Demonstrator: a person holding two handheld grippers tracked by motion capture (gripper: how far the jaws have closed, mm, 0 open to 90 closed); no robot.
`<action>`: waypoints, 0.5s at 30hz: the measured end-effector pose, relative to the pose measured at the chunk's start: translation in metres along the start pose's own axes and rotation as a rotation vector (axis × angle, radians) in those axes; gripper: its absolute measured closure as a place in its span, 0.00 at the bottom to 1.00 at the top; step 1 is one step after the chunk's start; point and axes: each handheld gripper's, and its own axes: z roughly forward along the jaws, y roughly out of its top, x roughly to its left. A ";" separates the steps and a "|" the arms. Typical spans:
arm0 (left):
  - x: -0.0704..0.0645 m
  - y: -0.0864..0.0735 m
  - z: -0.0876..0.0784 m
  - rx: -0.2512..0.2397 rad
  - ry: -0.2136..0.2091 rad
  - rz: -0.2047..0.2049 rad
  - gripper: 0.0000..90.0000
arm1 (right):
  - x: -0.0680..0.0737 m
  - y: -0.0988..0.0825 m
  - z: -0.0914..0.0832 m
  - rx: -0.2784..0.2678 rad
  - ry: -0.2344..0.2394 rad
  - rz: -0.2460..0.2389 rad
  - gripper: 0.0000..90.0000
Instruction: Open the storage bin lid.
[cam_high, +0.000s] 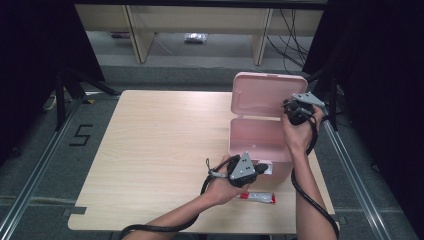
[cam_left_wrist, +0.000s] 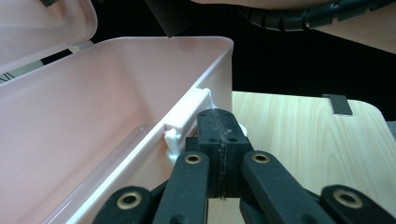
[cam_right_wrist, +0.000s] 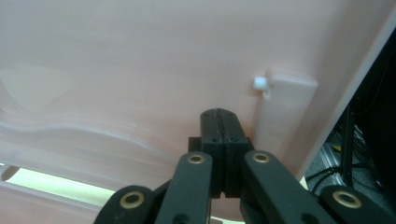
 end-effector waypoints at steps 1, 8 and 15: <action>0.000 0.000 0.000 -0.001 0.001 0.001 1.00 | 0.002 -0.001 0.000 0.007 -0.005 0.030 1.00; 0.000 0.000 0.000 0.006 0.000 0.006 1.00 | -0.001 -0.003 0.005 0.025 -0.008 0.021 1.00; 0.000 0.000 0.000 0.004 -0.001 0.001 1.00 | 0.000 -0.002 0.008 0.059 0.007 0.043 1.00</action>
